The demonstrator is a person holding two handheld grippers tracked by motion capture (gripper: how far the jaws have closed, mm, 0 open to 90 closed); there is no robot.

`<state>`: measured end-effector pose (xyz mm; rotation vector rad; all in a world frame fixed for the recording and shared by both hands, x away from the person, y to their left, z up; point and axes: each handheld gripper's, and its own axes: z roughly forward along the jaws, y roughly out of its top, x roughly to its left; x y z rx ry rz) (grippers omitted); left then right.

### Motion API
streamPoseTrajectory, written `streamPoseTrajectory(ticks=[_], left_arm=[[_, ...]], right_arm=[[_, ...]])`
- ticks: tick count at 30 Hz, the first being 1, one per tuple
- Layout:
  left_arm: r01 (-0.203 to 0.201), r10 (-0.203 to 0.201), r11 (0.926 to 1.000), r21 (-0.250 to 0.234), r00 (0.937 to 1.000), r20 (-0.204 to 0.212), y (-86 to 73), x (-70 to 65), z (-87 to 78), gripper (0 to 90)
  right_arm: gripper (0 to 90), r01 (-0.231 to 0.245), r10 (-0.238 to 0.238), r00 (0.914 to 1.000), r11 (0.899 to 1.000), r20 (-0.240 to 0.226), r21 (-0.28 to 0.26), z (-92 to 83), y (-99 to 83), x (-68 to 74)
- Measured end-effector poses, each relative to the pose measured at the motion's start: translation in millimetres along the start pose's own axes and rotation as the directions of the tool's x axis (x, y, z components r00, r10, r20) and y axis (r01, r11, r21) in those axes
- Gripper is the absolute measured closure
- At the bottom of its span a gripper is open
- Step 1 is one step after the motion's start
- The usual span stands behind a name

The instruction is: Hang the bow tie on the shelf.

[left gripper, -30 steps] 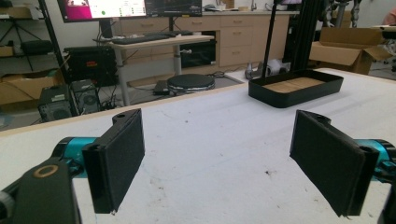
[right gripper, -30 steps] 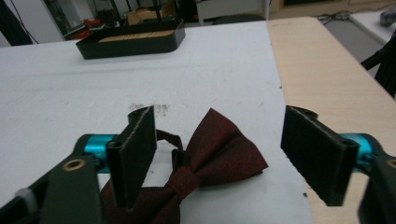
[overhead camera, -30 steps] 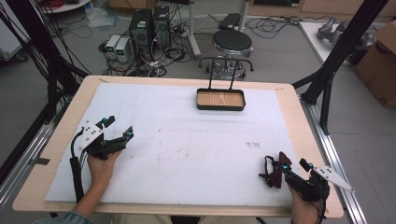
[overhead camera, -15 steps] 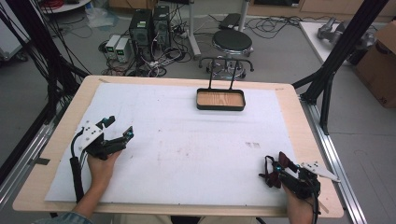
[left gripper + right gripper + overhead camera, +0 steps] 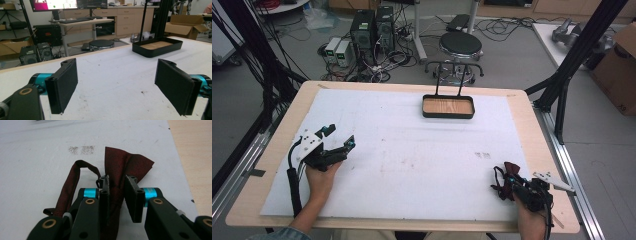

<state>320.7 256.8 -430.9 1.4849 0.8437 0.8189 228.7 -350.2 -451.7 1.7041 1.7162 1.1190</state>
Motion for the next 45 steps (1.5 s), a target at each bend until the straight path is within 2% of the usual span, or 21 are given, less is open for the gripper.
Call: streamPoseTrajectory(ticks=[3, 4, 6, 10, 11, 12, 14, 18, 19, 21, 24, 26, 28, 29, 33, 36, 37, 38, 45], left_arm=[[0.000, 0.000, 1.0000, 0.000, 1.0000, 0.000, 0.0, 0.2, 0.0, 18.8], [0.002, -0.002, 1.0000, 0.000, 1.0000, -0.001, -0.1, 0.1, 0.0, 18.8], [0.001, -0.001, 1.0000, 0.000, 1.0000, -0.002, -0.1, 0.2, 0.1, 18.9], [-0.002, 0.002, 1.0000, 0.001, 1.0000, -0.001, 0.0, 0.1, 0.0, 18.9], [-0.001, 0.001, 1.0000, 0.000, 1.0000, -0.001, 0.0, 0.2, 0.0, 18.9], [-0.001, 0.001, 1.0000, 0.000, 1.0000, -0.001, 0.0, 0.2, 0.0, 18.9], [-0.001, 0.001, 1.0000, 0.000, 1.0000, -0.001, 0.0, 0.2, 0.1, 18.9], [0.000, 0.000, 1.0000, -0.001, 1.0000, 0.001, 0.1, 0.2, 0.0, 18.9], [-0.002, 0.002, 1.0000, -0.001, 1.0000, 0.002, 0.1, 0.2, 0.0, 18.9], [0.000, 0.000, 1.0000, -0.003, 1.0000, 0.002, 0.1, -0.1, 0.1, 18.9], [-0.001, 0.001, 1.0000, -0.002, 1.0000, 0.002, 0.1, -0.1, 0.2, 19.0], [0.000, 0.000, 1.0000, -0.003, 1.0000, 0.003, 0.1, -0.2, 0.2, 19.0], [0.000, 0.000, 1.0000, -0.003, 1.0000, 0.004, 0.0, -0.4, 0.3, 19.0], [-0.001, 0.001, 1.0000, -0.003, 1.0000, 0.003, 0.0, -0.4, 0.3, 19.0], [-0.001, 0.001, 1.0000, -0.002, 1.0000, 0.003, 0.0, -0.4, 0.4, 19.0], [0.000, 0.000, 1.0000, -0.002, 1.0000, 0.005, 0.0, -0.2, 0.3, 19.0], [0.001, -0.001, 1.0000, -0.004, 1.0000, 0.006, -0.1, -0.4, 0.5, 19.0], [0.001, -0.001, 1.0000, -0.004, 1.0000, 0.006, -0.1, -0.4, 0.5, 19.0], [0.004, -0.004, 1.0000, -0.004, 1.0000, 0.007, -0.2, 0.1, 0.5, 19.0]], right_arm=[[76.2, -0.017, 0.017, 0.9998, 1.000, -0.009, -0.015, -1.8, 0.2, -0.7], [76.5, -0.017, 0.016, 0.9998, 0.999, -0.014, -0.046, -4.6, 2.2, 0.0], [76.6, -0.012, 0.012, 0.9998, 0.998, -0.014, -0.058, -6.1, 3.4, 1.0], [76.7, 0.009, -0.016, 0.9986, 0.992, -0.050, -0.123, -10.3, 13.9, 6.7], [76.7, 0.028, -0.037, 0.9974, 0.990, -0.061, -0.140, -10.1, 21.8, 11.8], [76.7, 0.028, -0.037, 0.9974, 0.990, -0.061, -0.140, -10.1, 21.8, 11.8], [76.7, 0.075, -0.089, 0.9927, 0.983, -0.081, -0.167, -7.4, 36.6, 20.8], [76.6, 0.124, -0.145, 0.9838, 0.975, -0.105, -0.182, 0.6, 56.6, 34.2], [76.6, 0.124, -0.145, 0.9838, 0.975, -0.105, -0.182, 0.6, 56.6, 34.2], [76.6, 0.175, -0.199, 0.9735, 0.966, -0.112, -0.192, 8.4, 69.4, 42.3], [76.7, 0.194, -0.219, 0.9688, 0.962, -0.116, -0.195, 12.7, 77.4, 47.1], [76.7, 0.216, -0.245, 0.9614, 0.954, -0.126, -0.208, 17.2, 86.9, 49.2], [76.6, 0.196, -0.229, 0.9620, 0.958, -0.148, -0.210, 23.7, 102.4, 51.1], [76.6, 0.196, -0.229, 0.9620, 0.958, -0.148, -0.210, 23.7, 102.4, 51.1], [76.7, 0.188, -0.229, 0.9602, 0.953, -0.160, -0.235, 35.5, 127.0, 51.2], [76.7, 0.179, -0.223, 0.9601, 0.954, -0.169, -0.239, 39.8, 136.0, 51.1], [76.7, 0.194, -0.239, 0.9562, 0.950, -0.169, -0.247, 45.4, 147.7, 52.4], [76.7, 0.194, -0.239, 0.9562, 0.950, -0.169, -0.247, 45.4, 147.7, 52.4], [76.7, 0.225, -0.268, 0.9509, 0.941, -0.154, -0.253, 63.0, 179.7, 59.9]])
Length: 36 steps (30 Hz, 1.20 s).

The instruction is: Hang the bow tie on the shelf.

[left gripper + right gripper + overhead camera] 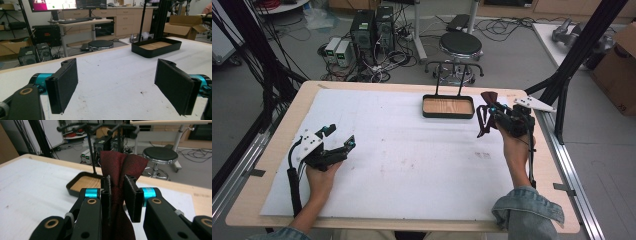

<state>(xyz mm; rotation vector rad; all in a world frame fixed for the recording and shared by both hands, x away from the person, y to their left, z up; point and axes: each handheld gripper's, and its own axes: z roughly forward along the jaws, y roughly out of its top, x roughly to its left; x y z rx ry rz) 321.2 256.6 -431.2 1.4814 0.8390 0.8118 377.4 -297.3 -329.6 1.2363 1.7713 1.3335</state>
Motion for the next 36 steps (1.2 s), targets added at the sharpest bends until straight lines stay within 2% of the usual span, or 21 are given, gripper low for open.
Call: streamPoseTrajectory(ticks=[4, 6, 13, 15, 20, 24, 28, 29, 31, 33, 34, 36], left_arm=[[0.002, -0.002, 1.0000, 0.000, 1.0000, 0.002, 0.0, 0.0, 0.0, 19.0], [0.002, -0.002, 1.0000, -0.001, 1.0000, 0.003, -0.1, 0.1, 0.1, 19.0], [0.004, -0.004, 1.0000, 0.002, 1.0000, 0.003, -0.3, 0.9, -0.3, 19.0], [0.007, -0.007, 1.0000, 0.002, 1.0000, 0.004, -0.3, 1.0, -0.4, 19.0], [0.009, -0.009, 0.9999, 0.005, 0.9999, 0.008, -0.6, 0.9, -0.3, 19.0], [0.010, -0.010, 0.9999, 0.010, 0.9999, 0.003, -0.8, 0.6, -0.3, 19.0], [0.009, -0.009, 0.9999, 0.011, 0.9999, 0.005, -1.0, 0.7, -0.6, 19.0], [0.008, -0.008, 0.9999, 0.011, 1.0000, 0.004, -1.1, 0.7, -0.7, 19.0], [0.008, -0.008, 0.9999, 0.013, 1.0000, 0.005, -1.2, 0.7, -0.8, 19.0], [0.005, -0.005, 0.9999, 0.017, 1.0000, 0.005, -1.2, 0.9, -1.1, 19.0], [0.007, -0.007, 0.9998, 0.016, 1.0000, 0.005, -1.2, 0.9, -1.1, 19.0], [0.008, -0.008, 0.9998, 0.017, 0.9999, 0.007, -1.3, 1.1, -1.5, 18.9]], right_arm=[[76.7, -0.012, 0.012, 0.9999, 1.000, -0.005, 0.005, 17.2, 13.4, -3.1], [76.7, 0.001, -0.001, 0.9999, 1.000, -0.013, -0.003, 29.0, 21.6, -5.7], [76.7, 0.002, -0.002, 0.9999, 1.000, -0.015, -0.021, 46.4, 40.3, -10.8], [76.8, -0.014, 0.013, 0.9996, 0.999, -0.025, -0.038, 54.0, 49.4, -13.2], [76.8, 0.017, -0.018, 0.9997, 0.999, -0.016, -0.049, 64.6, 59.9, -10.4], [76.8, 0.064, -0.064, 0.9980, 0.997, 0.006, -0.051, 79.0, 68.0, -4.6], [76.8, 0.056, -0.054, 0.9980, 0.998, 0.033, -0.042, 88.5, 69.3, -6.7], [76.8, 0.026, -0.025, 0.9994, 0.998, 0.022, -0.052, 94.4, 68.7, -10.3], [76.8, 0.015, -0.013, 0.9994, 0.998, 0.033, -0.057, 99.1, 68.4, -13.2], [76.8, 0.011, -0.009, 0.9979, 1.000, 0.064, -0.026, 104.0, 68.6, -15.6], [76.8, 0.014, -0.012, 0.9969, 0.999, 0.078, -0.032, 104.4, 68.3, -16.9], [76.8, -0.013, 0.017, 0.9969, 0.999, 0.077, -0.051, 102.9, 68.3, -20.7]])
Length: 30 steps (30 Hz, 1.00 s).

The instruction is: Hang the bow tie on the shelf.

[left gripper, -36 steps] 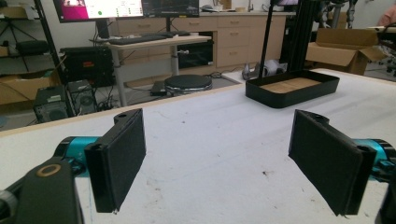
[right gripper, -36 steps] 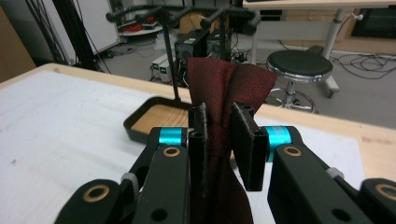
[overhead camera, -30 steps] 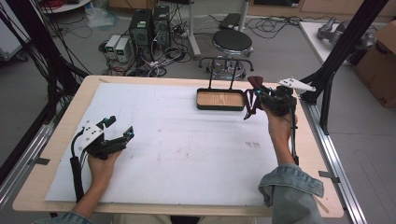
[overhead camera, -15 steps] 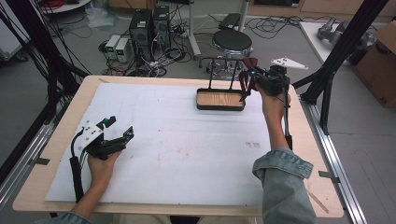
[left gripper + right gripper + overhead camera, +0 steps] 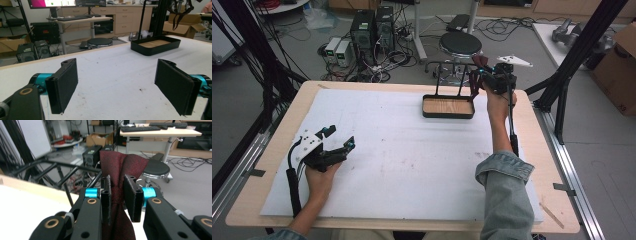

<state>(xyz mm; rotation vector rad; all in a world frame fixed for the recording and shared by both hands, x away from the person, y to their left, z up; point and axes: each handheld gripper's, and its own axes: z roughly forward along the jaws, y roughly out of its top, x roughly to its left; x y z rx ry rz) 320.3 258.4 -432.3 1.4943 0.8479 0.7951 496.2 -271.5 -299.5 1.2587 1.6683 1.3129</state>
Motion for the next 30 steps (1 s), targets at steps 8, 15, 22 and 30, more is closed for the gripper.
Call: streamPoseTrajectory(ticks=[8, 15, 22, 30], left_arm=[[-0.003, 0.003, 1.0000, -0.001, 1.0000, 0.001, -0.1, -0.3, -0.2, 19.0], [-0.001, 0.001, 1.0000, -0.001, 1.0000, 0.002, -0.1, -0.5, -0.3, 19.0], [-0.002, 0.002, 1.0000, 0.000, 1.0000, 0.004, -0.1, -0.2, -0.5, 19.0], [-0.002, 0.002, 1.0000, -0.003, 1.0000, 0.006, -0.3, -0.7, 0.1, 19.0]], right_arm=[[76.8, -0.045, 0.044, 0.9979, 0.999, 0.047, 0.021, -3.6, -2.6, -15.0], [76.8, -0.056, 0.054, 0.9975, 0.997, 0.045, 0.049, -0.8, -7.0, -14.7], [76.7, -0.082, 0.080, 0.9958, 0.995, 0.046, 0.051, 2.8, -10.4, -17.1], [76.7, -0.109, 0.106, 0.9931, 0.993, 0.049, 0.052, 1.9, -11.2, -19.6]])
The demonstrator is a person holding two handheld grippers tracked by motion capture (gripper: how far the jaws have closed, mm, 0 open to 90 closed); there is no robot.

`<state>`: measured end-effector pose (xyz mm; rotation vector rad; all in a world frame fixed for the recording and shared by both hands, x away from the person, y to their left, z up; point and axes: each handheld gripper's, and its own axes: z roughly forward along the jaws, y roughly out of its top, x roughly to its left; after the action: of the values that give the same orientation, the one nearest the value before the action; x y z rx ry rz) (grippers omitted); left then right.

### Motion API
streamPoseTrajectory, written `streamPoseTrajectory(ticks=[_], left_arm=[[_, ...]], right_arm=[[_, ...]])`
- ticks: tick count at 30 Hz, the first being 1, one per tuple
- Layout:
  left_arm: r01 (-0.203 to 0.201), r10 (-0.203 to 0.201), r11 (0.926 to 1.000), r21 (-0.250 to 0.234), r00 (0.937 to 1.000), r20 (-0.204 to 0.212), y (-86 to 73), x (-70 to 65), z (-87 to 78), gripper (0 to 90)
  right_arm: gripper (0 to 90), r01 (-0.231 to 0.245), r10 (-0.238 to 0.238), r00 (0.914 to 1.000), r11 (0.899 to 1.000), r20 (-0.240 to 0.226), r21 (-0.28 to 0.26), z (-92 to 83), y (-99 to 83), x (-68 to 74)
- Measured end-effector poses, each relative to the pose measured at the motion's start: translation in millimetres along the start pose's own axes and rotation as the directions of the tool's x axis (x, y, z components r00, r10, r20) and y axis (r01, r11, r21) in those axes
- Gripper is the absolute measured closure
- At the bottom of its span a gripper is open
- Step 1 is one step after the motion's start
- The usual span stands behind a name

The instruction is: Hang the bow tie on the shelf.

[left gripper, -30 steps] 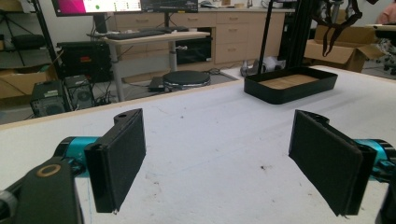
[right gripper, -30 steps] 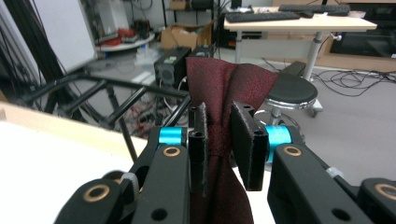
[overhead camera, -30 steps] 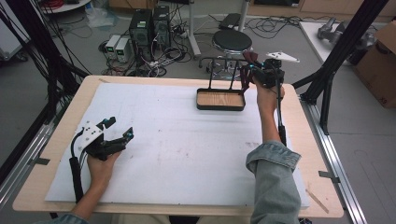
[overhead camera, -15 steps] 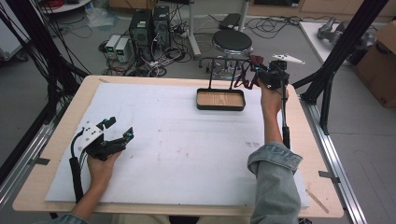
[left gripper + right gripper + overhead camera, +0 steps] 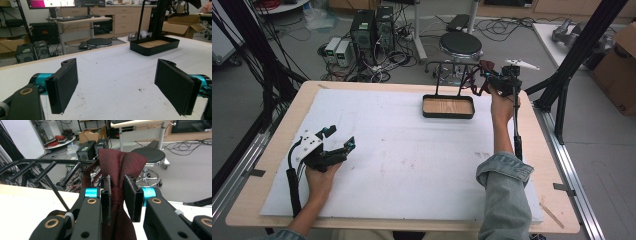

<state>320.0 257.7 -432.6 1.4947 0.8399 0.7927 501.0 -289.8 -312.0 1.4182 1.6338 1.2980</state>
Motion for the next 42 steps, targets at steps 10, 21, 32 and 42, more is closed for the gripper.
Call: streamPoseTrajectory(ticks=[10, 21, 32, 42], left_arm=[[-0.001, 0.001, 1.0000, 0.003, 1.0000, -0.002, -0.1, 0.0, 0.0, 19.2], [0.002, -0.002, 1.0000, 0.003, 1.0000, -0.002, -0.2, -0.1, 0.2, 19.3], [-0.001, 0.001, 1.0000, 0.002, 1.0000, 0.001, -0.2, 0.0, 0.4, 19.3], [-0.002, 0.002, 1.0000, 0.002, 1.0000, 0.003, -0.2, 0.0, 0.4, 19.5]], right_arm=[[76.5, 0.009, -0.010, 0.9998, 1.000, 0.016, 0.028, 4.1, -3.5, -0.1], [76.2, -0.008, 0.007, 0.9997, 0.999, 0.022, 0.052, 3.6, -5.0, -3.8], [74.8, -0.009, 0.007, 0.9994, 0.998, 0.033, 0.065, 2.6, -5.1, -3.0], [74.2, -0.005, 0.002, 0.9990, 0.998, 0.045, 0.069, -0.2, -3.6, -0.8]])
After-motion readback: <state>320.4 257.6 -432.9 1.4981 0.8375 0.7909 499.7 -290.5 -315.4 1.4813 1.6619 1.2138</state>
